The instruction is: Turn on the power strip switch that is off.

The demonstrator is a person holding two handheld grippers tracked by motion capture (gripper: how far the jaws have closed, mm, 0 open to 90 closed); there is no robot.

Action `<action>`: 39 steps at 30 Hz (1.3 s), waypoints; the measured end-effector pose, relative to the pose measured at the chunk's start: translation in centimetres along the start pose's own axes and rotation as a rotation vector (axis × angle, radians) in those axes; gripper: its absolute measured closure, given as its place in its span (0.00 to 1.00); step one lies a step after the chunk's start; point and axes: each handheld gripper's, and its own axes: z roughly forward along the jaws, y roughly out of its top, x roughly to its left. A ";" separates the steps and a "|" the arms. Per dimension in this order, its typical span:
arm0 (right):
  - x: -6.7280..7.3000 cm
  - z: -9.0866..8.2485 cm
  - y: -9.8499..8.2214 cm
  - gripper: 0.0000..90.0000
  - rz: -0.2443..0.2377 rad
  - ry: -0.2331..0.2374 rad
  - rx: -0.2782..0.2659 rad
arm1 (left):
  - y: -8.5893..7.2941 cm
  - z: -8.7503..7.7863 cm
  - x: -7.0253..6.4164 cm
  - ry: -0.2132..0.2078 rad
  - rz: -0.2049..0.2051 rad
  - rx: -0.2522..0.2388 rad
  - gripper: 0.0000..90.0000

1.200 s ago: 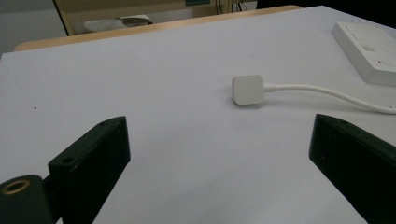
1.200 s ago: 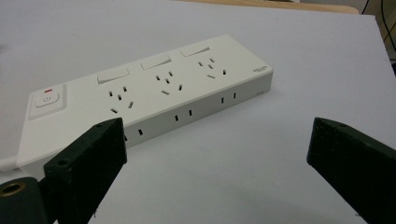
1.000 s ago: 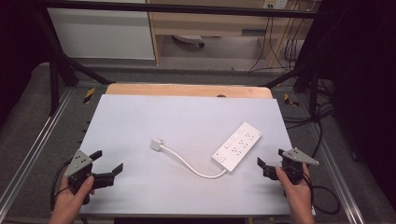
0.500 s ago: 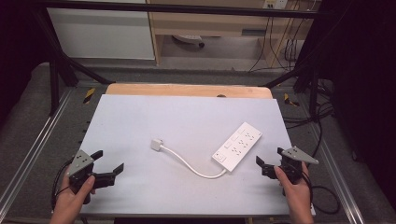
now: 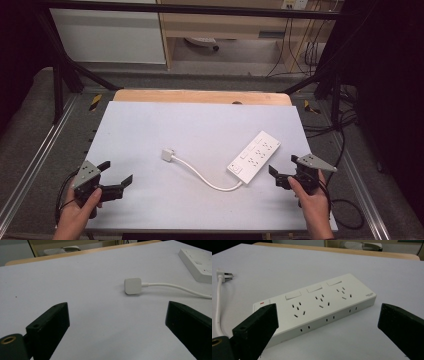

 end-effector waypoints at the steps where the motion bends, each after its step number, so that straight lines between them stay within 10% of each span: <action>1: 0.1 0.0 0.2 0.04 -0.001 0.001 -0.002 | 0.0 0.0 0.0 0.000 0.000 0.001 0.06; 20: 1.6 2.0 2.0 0.04 -0.039 0.048 0.024 | -0.1 0.0 0.1 0.013 -0.010 0.007 0.06; 33: 2.4 2.6 4.1 0.35 -0.078 0.076 -0.015 | -0.1 0.0 0.1 0.011 -0.020 0.007 0.06; 39: 2.7 2.8 4.4 0.64 -0.113 0.074 -0.016 | -0.1 0.0 0.0 0.008 -0.018 0.004 0.06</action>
